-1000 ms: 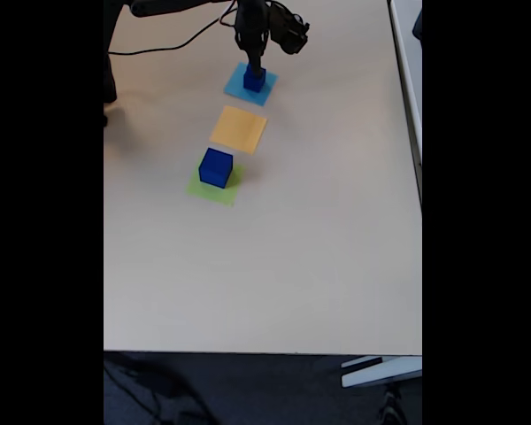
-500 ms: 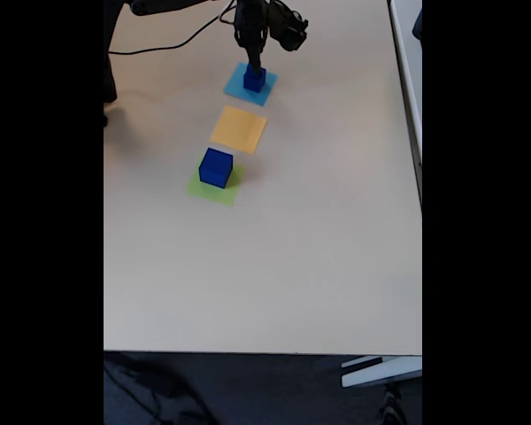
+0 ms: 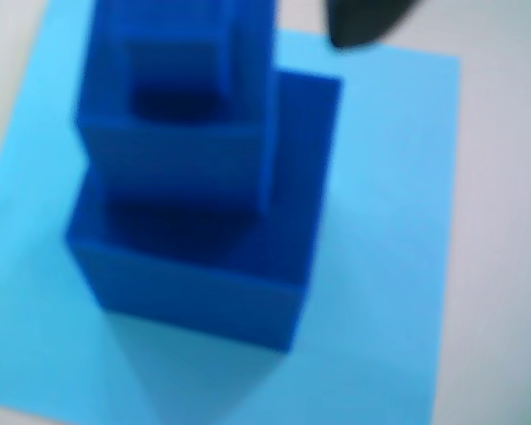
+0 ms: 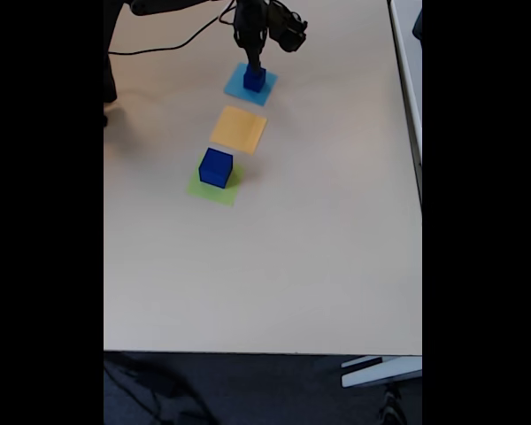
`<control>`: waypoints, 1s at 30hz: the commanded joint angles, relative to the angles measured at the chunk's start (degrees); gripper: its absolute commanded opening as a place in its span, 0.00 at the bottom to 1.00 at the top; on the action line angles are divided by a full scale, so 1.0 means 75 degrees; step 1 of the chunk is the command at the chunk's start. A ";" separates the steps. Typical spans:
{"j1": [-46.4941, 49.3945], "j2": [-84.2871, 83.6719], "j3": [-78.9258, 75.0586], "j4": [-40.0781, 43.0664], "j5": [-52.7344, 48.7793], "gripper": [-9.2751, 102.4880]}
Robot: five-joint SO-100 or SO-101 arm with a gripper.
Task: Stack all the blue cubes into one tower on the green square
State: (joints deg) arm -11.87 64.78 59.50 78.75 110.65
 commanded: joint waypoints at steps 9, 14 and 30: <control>-0.0023 0.0375 0.0082 -0.0105 -0.0164 0.26; 0.0000 0.0398 0.0082 -0.0105 -0.0187 0.25; 0.0070 0.0422 0.0082 -0.0082 -0.0211 0.17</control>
State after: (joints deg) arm -11.87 64.78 60.56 78.75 109.69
